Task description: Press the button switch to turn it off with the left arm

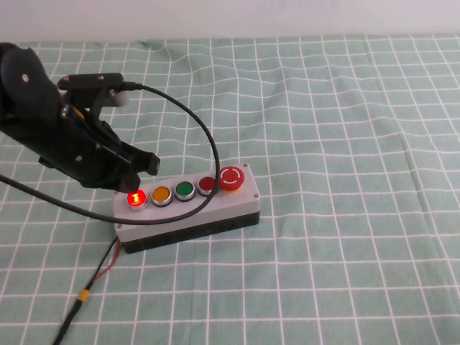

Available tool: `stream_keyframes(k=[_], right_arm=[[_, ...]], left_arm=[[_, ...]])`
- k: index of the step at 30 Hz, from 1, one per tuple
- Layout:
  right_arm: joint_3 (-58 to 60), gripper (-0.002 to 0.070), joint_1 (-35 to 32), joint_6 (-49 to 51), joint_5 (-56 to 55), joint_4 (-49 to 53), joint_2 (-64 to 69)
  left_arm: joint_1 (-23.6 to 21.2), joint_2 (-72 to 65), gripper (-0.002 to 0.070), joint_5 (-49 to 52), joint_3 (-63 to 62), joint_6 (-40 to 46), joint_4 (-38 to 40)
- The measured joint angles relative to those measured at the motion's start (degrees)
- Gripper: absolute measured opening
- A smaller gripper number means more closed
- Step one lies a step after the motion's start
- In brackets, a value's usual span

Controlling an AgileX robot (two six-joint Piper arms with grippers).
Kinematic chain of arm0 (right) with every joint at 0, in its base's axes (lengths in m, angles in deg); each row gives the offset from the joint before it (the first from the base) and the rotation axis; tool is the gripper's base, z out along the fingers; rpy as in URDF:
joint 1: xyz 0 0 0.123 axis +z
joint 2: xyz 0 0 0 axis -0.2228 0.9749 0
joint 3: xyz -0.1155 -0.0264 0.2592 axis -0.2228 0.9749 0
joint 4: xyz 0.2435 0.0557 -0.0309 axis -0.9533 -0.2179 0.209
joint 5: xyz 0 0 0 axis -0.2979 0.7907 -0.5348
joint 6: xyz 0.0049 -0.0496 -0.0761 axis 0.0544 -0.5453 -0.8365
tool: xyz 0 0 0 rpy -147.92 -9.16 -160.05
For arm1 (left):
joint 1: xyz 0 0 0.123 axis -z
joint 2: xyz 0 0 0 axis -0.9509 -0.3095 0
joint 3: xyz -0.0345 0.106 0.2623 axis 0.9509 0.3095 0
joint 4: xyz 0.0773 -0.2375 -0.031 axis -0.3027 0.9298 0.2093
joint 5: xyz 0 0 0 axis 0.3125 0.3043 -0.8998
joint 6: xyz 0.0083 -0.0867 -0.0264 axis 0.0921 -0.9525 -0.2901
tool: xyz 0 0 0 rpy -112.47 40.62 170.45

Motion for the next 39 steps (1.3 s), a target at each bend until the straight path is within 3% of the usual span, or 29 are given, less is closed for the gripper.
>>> stream_keyframes(k=[13,19,30,39], right_arm=[[0.0,-0.0016,0.0,0.0,0.0,0.0,0.0],[0.0,-0.0016,0.0,0.0,0.0,0.0,0.0],[0.0,-0.0016,0.0,0.0,0.0,0.0,0.0],[0.0,-0.0016,0.0,0.0,0.0,0.0,0.0]], left_arm=[[0.1,-7.0,-0.0003,-4.0,-1.3,0.0,0.0],[0.1,-5.6,-0.0003,2.2,-4.6,0.0,-3.3],[0.1,20.8,-0.0003,4.6,-10.9,-0.4,-4.0],[0.1,44.2,-0.0003,6.9,-4.8,-1.2,-4.0]])
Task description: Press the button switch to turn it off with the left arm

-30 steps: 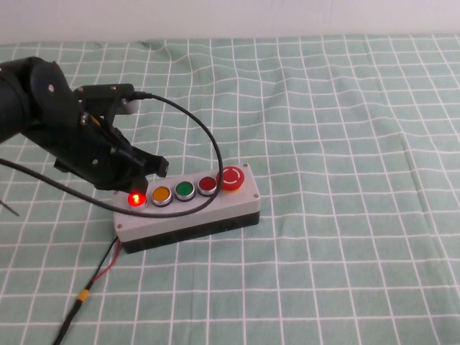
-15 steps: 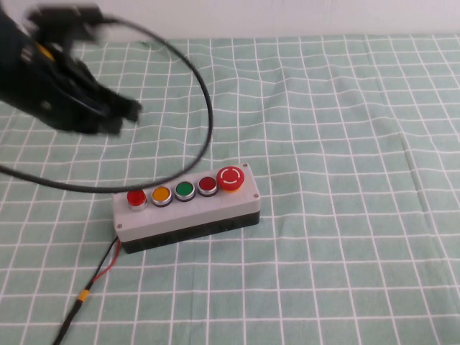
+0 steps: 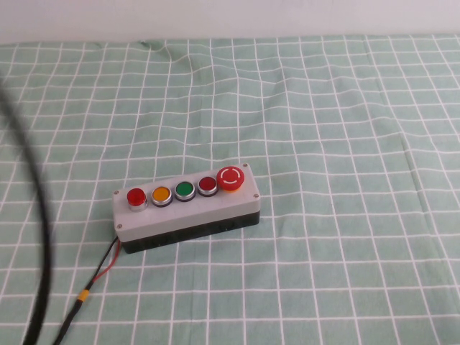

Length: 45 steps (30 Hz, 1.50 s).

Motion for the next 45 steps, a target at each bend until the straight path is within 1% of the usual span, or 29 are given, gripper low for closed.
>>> stream_keyframes(k=[4,9,12,17,35,38,41,45], right_arm=[[0.0,-0.0016,0.0,0.0,0.0,0.0,0.0],[0.0,-0.0016,0.0,0.0,0.0,0.0,0.0],[0.0,-0.0016,0.0,0.0,0.0,0.0,0.0],[0.0,-0.0016,0.0,0.0,0.0,0.0,0.0],[0.0,-0.0016,0.0,0.0,0.0,0.0,0.0],[0.0,-0.0016,0.0,0.0,0.0,0.0,0.0],[0.0,-0.0016,0.0,0.0,0.0,0.0,0.0],[0.0,-0.0016,0.0,0.0,0.0,0.0,0.0]], left_arm=[[0.0,11.8,-0.0003,0.1,7.6,-1.5,0.0],[0.0,27.4,-0.0003,-3.3,16.9,-2.3,0.0],[0.0,34.4,-0.0003,-5.6,20.5,-2.3,-0.2],[0.0,41.3,-0.0003,-6.4,22.4,-2.3,-0.3],[0.0,42.9,-0.0003,-5.4,22.8,-2.3,-0.4],[0.0,42.9,-0.0003,-8.2,25.3,-2.3,-0.4],[-0.6,42.9,-0.0003,-12.6,30.6,-2.3,-0.7],[-3.9,42.9,-0.0003,-19.9,39.4,-2.3,-4.2]])
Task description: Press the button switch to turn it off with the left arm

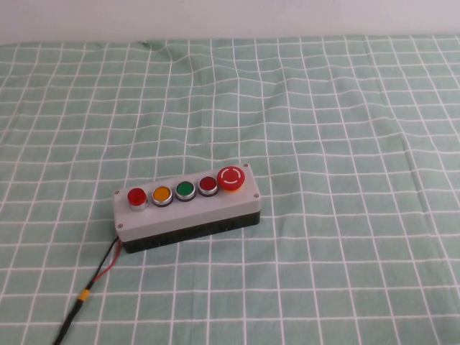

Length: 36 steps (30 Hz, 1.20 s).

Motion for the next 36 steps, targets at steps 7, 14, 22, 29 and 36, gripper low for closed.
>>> stream_keyframes(k=[7,14,22,29,36], right_arm=[[0.0,-0.0016,0.0,0.0,0.0,0.0,0.0],[0.0,-0.0016,0.0,0.0,-0.1,0.0,0.0],[0.0,-0.0016,0.0,0.0,-0.1,0.0,0.0],[0.0,-0.0016,0.0,0.0,-0.1,0.0,0.0],[0.0,-0.0016,0.0,0.0,-0.1,0.0,0.0]], left_arm=[[-7.4,2.7,-0.0003,-9.7,14.3,0.0,-2.7],[-7.9,4.7,-0.0003,-13.7,26.3,-5.0,-2.8],[-7.9,4.7,-0.0003,-14.5,35.8,-13.0,-3.0],[-7.2,4.7,-0.0003,-16.0,37.1,-13.5,-3.7],[-5.0,4.7,-0.0003,-16.1,37.1,-13.5,-3.8]])
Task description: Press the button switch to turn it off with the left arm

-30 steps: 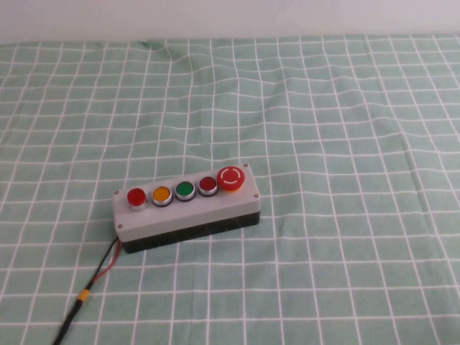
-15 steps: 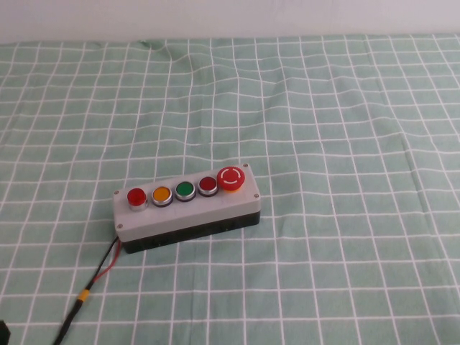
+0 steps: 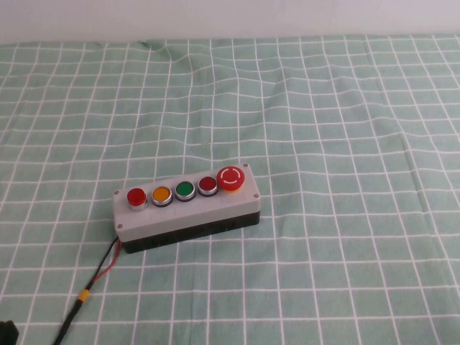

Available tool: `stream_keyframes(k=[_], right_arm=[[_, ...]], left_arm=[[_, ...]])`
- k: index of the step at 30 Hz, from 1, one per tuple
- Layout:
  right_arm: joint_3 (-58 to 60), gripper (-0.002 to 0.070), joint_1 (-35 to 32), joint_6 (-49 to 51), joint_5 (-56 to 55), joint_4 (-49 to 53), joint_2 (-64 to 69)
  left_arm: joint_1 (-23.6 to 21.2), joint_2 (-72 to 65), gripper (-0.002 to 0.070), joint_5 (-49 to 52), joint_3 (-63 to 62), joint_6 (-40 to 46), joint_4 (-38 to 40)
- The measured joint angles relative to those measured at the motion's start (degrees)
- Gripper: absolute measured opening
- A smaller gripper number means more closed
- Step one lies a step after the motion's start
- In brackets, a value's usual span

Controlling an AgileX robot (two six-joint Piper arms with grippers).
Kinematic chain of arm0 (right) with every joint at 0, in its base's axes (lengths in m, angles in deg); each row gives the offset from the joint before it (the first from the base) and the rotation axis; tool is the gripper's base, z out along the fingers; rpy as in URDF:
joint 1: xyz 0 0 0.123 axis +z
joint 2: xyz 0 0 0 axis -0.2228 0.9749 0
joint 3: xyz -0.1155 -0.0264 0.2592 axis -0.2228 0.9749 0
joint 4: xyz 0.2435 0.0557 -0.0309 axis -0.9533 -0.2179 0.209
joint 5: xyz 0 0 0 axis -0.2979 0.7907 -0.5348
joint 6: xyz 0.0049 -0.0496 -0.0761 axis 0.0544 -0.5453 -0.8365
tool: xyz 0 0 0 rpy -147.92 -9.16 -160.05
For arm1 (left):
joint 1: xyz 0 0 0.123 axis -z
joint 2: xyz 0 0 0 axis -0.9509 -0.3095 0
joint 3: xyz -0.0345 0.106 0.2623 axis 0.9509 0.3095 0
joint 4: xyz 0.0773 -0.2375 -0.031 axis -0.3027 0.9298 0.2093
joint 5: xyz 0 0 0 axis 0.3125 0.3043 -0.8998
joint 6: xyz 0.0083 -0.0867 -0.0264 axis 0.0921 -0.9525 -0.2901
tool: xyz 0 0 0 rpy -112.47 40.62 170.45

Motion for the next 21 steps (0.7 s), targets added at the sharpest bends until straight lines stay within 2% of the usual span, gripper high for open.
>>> stream_keyframes(k=[21], right_arm=[[0.0,-0.0016,0.0,0.0,0.0,0.0,0.0]], left_arm=[[0.3,0.0,-0.0003,-0.4,0.1,0.0,-0.1]])
